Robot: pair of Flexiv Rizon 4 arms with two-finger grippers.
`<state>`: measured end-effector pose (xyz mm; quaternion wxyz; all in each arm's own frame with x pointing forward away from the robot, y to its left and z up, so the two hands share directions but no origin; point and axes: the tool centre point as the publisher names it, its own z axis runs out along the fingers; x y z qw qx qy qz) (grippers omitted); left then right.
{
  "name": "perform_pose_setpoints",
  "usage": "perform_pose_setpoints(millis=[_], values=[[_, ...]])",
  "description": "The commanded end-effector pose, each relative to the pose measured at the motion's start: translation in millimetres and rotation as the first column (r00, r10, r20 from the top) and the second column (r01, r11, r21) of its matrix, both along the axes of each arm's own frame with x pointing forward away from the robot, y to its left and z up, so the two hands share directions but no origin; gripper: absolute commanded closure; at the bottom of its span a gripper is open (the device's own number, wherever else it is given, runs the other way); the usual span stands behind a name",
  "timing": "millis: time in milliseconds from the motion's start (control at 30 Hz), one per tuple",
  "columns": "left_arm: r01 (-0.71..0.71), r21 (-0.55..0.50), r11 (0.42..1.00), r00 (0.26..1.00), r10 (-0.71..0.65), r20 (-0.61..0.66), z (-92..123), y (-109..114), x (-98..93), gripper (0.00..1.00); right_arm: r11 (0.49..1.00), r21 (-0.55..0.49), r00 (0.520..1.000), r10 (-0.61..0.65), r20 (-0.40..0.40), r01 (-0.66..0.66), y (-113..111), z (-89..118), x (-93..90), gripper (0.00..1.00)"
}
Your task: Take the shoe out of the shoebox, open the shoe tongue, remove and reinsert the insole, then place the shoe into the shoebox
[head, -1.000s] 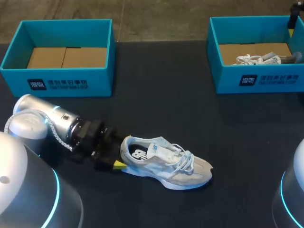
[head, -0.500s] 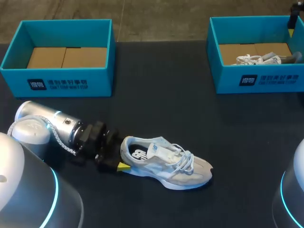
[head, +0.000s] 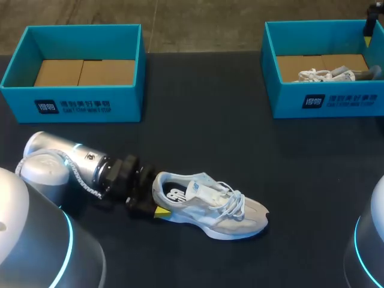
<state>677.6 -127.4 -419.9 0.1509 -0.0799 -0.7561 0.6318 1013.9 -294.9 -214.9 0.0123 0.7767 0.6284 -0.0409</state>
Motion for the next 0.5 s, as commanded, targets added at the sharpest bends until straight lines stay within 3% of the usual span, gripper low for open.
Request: perform_pose_setpoints(millis=[33, 500], values=[[0.007, 0.005, 1.000, 1.000, -0.007, 0.006, -1.2, -4.7, -0.1, 0.00, 1.000, -0.002, 1.000, -0.001, 0.001, 0.001, 0.1, 0.5, -0.6, 0.00], [0.006, 0.017, 1.000, 0.999, -0.007, 0.043, 0.5, -4.3, 0.2, 0.00, 1.000, -0.002, 1.000, -0.001, 0.001, 0.001, 0.1, 0.5, -0.6, 0.00]])
